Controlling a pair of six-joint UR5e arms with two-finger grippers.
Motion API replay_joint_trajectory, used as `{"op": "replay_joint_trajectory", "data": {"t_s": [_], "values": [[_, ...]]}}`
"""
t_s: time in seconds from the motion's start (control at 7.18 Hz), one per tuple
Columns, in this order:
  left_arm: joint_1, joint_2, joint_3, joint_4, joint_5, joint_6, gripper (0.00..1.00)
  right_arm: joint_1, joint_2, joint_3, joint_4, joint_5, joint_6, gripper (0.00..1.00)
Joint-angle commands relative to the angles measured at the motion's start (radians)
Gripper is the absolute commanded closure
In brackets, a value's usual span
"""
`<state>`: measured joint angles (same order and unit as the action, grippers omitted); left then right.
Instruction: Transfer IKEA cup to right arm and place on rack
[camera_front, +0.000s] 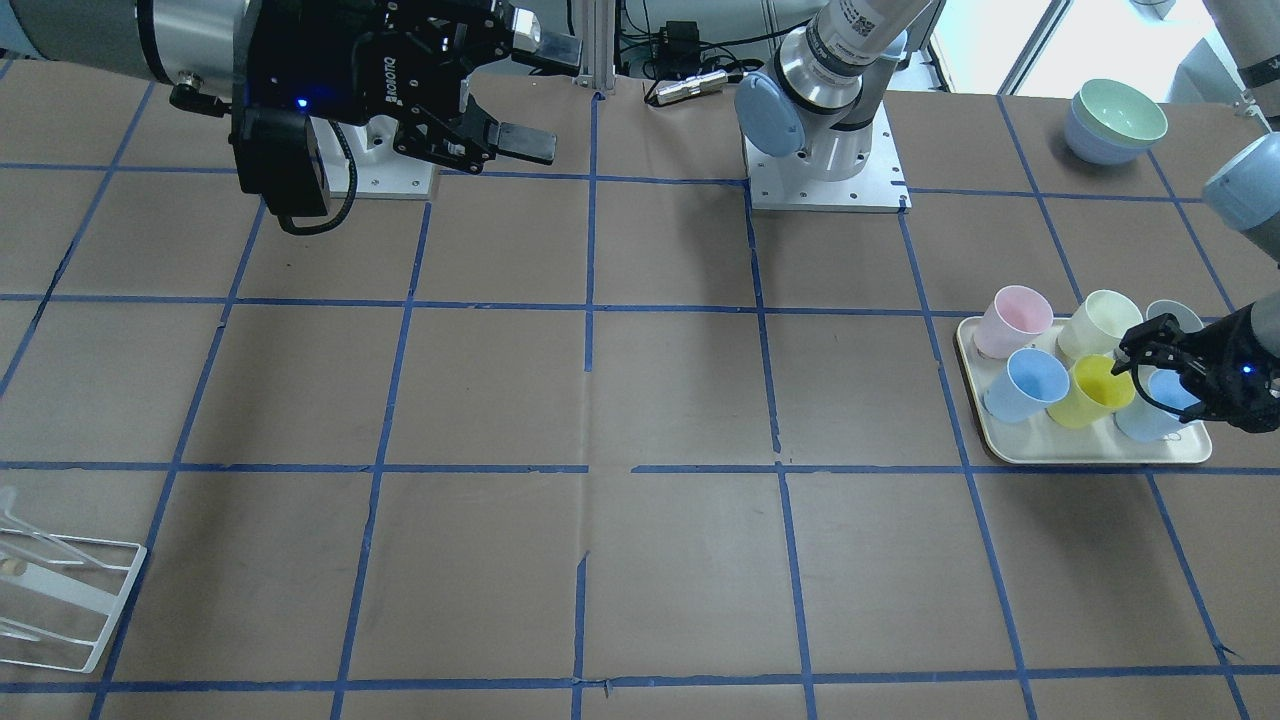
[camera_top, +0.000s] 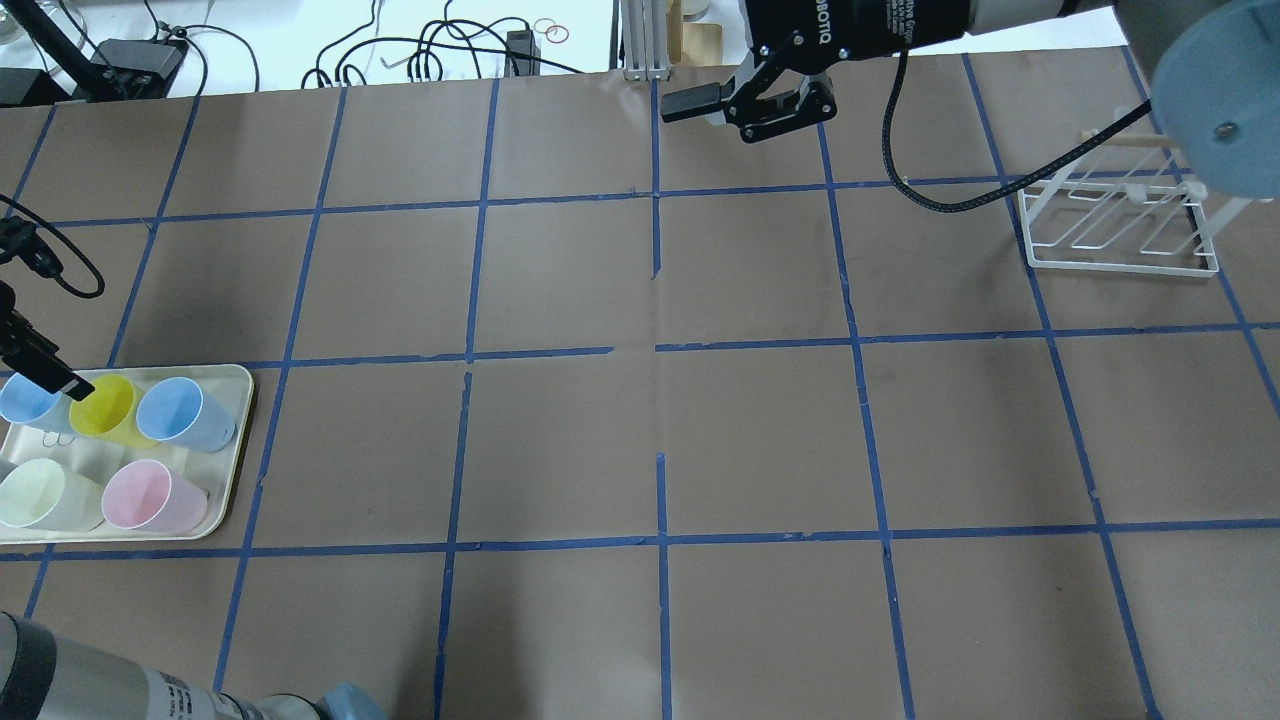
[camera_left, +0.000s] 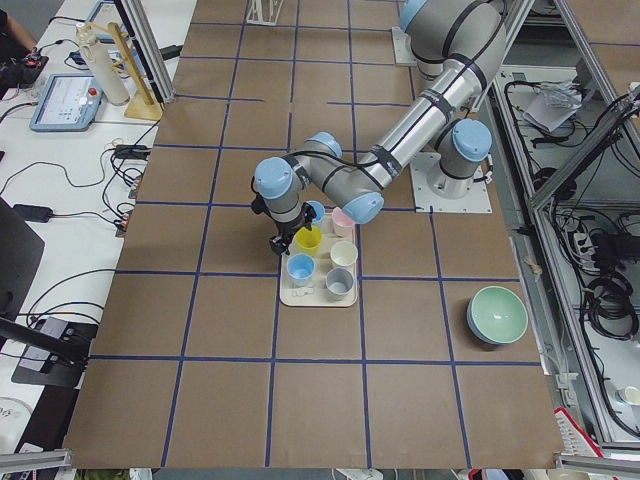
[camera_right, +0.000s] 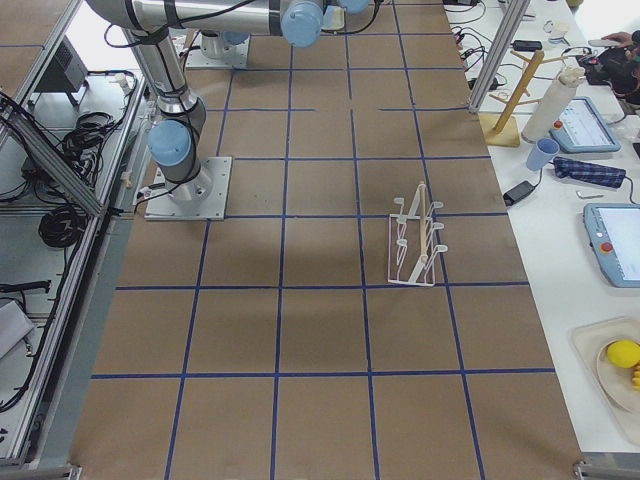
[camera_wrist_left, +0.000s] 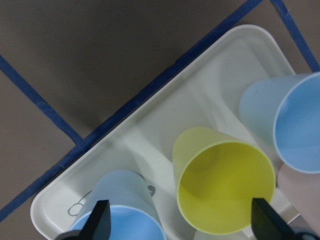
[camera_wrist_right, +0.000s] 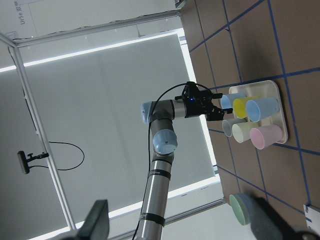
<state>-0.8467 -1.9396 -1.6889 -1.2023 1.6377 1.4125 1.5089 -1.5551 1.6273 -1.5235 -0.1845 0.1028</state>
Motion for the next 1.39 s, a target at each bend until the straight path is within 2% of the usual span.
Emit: {"op": "replay_joint_trajectory", "data": {"t_s": [0.0, 0.28, 0.42, 0.56, 0.84, 1.11, 1.25], "values": [[0.000, -0.025, -0.003, 0.020, 0.002, -0.004, 0.00, -0.006, 0.024, 0.086, 0.002, 0.172, -0.064, 0.00], [0.000, -0.047, -0.002, 0.020, 0.005, -0.007, 0.03, -0.006, 0.027, 0.126, -0.004, 0.191, -0.138, 0.00], [0.000, -0.053, -0.002, 0.020, 0.005, -0.006, 0.12, -0.007, 0.027, 0.124, -0.001, 0.192, -0.140, 0.00], [0.000, -0.055, -0.003, 0.020, 0.004, -0.004, 0.14, -0.007, 0.027, 0.124, -0.004, 0.192, -0.140, 0.00], [0.000, -0.065, -0.003, 0.020, 0.004, -0.003, 0.34, -0.007, 0.027, 0.124, -0.006, 0.192, -0.141, 0.00], [0.001, -0.076, -0.006, 0.020, 0.004, 0.000, 0.46, -0.007, 0.046, 0.124, -0.010, 0.248, -0.143, 0.00], [0.004, -0.079, -0.006, 0.020, 0.002, 0.002, 0.50, -0.004, 0.050, 0.124, -0.010, 0.247, -0.149, 0.00]]}}
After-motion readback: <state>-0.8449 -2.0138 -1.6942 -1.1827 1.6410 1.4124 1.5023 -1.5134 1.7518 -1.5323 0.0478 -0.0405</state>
